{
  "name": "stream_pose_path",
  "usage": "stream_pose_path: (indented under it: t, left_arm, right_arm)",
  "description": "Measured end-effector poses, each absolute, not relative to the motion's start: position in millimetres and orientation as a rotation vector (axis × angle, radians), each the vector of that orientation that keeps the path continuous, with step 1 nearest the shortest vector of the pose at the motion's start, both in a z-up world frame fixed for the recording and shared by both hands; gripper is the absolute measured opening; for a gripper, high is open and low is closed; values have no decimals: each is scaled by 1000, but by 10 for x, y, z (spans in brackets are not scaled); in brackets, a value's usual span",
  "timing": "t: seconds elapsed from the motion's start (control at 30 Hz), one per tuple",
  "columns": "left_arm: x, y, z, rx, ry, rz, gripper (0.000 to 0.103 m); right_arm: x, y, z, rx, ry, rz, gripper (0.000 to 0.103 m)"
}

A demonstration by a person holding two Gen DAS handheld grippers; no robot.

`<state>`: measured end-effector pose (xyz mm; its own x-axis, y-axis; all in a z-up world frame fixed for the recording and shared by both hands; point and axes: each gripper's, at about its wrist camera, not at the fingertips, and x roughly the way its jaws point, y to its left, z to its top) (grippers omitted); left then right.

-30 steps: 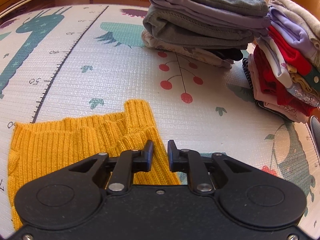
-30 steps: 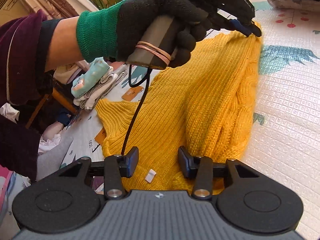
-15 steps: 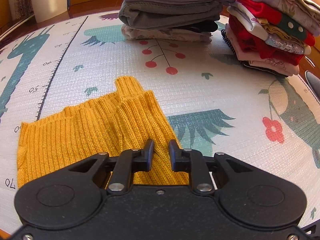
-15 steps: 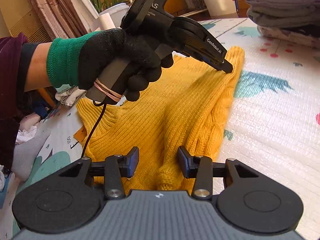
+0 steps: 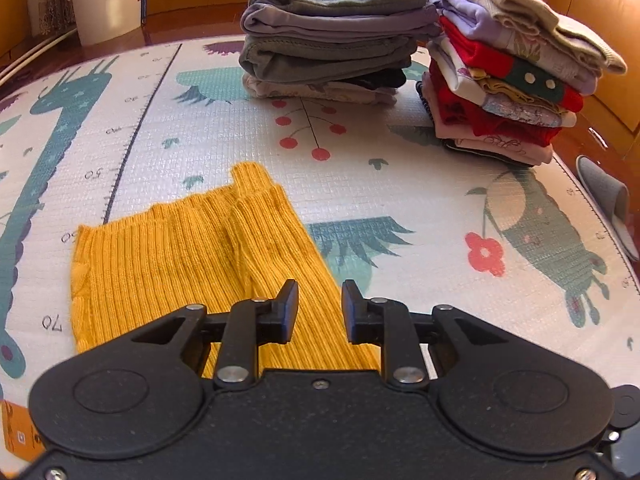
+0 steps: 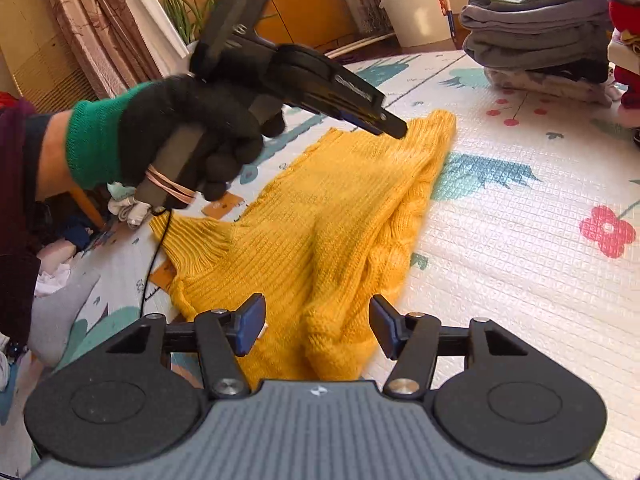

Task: Fold clothes
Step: 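Press the folded sleeve flat with the left gripper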

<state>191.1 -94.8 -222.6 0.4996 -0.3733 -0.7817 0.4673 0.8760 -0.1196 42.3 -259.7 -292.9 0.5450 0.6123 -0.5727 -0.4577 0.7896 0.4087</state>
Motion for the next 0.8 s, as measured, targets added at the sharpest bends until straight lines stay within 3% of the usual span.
stream_pose_path:
  t: [0.07, 0.17, 0.2, 0.27, 0.33, 0.5, 0.8]
  left_arm:
    - [1758, -994, -2236, 110, 963, -535, 31]
    - [1633, -1124, -2396, 164, 1018, -502, 31]
    - [1620, -1153, -2462, 179, 1033, -488, 30]
    - [1615, -1182, -2564, 205, 1043, -461, 13]
    - [1619, -1162, -2564, 187, 1042, -445, 7]
    - [1636, -1058, -2419, 92, 1029, -425, 5]
    - [1618, -962, -2310, 0, 1040, -412, 5]
  right_arm:
    - [409, -2582, -2985, 222, 789, 651, 55]
    - [387, -2507, -2983, 204, 790, 686, 54]
    - [386, -2468, -2994, 181, 793, 697, 54]
    - [383, -2405, -3016, 163, 800, 721, 54]
    - [382, -2357, -3011, 142, 793, 735, 54]
    - [394, -2351, -2981, 151, 776, 746, 47]
    - [519, -2213, -2992, 142, 813, 780, 47]
